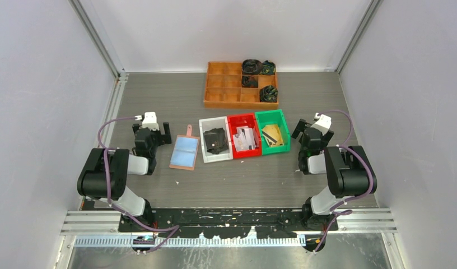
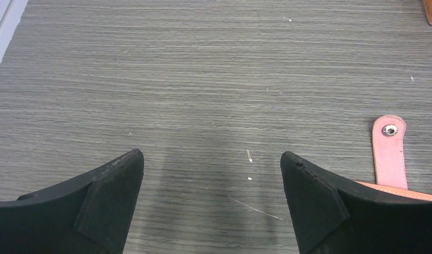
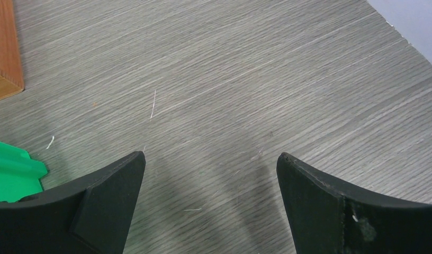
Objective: Take the credit cards out of the card holder
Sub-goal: Reset both arms
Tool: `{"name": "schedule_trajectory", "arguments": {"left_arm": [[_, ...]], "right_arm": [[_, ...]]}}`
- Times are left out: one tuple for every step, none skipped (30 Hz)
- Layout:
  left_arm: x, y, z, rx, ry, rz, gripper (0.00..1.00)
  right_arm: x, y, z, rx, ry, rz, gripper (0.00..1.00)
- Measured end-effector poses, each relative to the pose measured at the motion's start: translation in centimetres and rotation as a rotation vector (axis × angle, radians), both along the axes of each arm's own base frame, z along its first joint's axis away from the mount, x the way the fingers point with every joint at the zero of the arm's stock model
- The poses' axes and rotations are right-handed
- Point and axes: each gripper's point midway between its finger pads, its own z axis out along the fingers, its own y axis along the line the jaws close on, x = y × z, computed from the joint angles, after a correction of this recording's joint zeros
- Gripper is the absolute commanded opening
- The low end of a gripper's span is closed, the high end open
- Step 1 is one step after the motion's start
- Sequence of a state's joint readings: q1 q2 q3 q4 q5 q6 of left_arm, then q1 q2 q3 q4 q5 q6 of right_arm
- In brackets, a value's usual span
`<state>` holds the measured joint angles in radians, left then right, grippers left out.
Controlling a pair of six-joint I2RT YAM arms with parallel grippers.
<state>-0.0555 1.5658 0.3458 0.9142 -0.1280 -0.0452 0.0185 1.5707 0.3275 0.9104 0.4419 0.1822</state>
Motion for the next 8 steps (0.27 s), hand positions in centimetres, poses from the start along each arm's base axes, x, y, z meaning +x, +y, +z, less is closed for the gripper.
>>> {"name": "schedule_trajectory", "arguments": {"left_arm": [[0.0, 0.01, 0.0, 0.001, 0.0, 0.0, 1.0], [-0.01, 0.01, -0.01, 0.001, 0.0, 0.001, 1.0], [-0.01, 0.01, -0.02, 0.002, 0.001, 0.001, 1.0], [-0.03, 0.0, -0.04, 0.002, 0.002, 0.001, 0.99], [-0.06, -0.01, -0.1, 0.003, 0.005, 0.0, 1.0], [-0.09, -0.01, -0.17, 0.003, 0.008, -0.001, 1.0], [-0.13, -0.05, -0.25, 0.004, 0.011, -0.004, 1.0], [-0.15, -0.12, -0.3, 0.004, 0.014, -0.008, 1.0]], "right_arm": [[0.0, 0.0, 0.0, 0.0, 0.0, 0.0, 1.0], [0.0, -0.01, 0.01, 0.0, 0.0, 0.0, 1.0], [0.0, 0.0, 0.0, 0.0, 0.0, 0.0, 0.99], [0.0, 0.0, 0.01, 0.0, 0.0, 0.0, 0.99], [0.0, 0.0, 0.01, 0.0, 0.0, 0.0, 0.99], [0.0, 0.0, 0.01, 0.0, 0.0, 0.0, 1.0], [0.0, 0.0, 0.01, 0.0, 0.0, 0.0, 0.99], [0.0, 0.0, 0.01, 0.0, 0.0, 0.0, 0.99]]}}
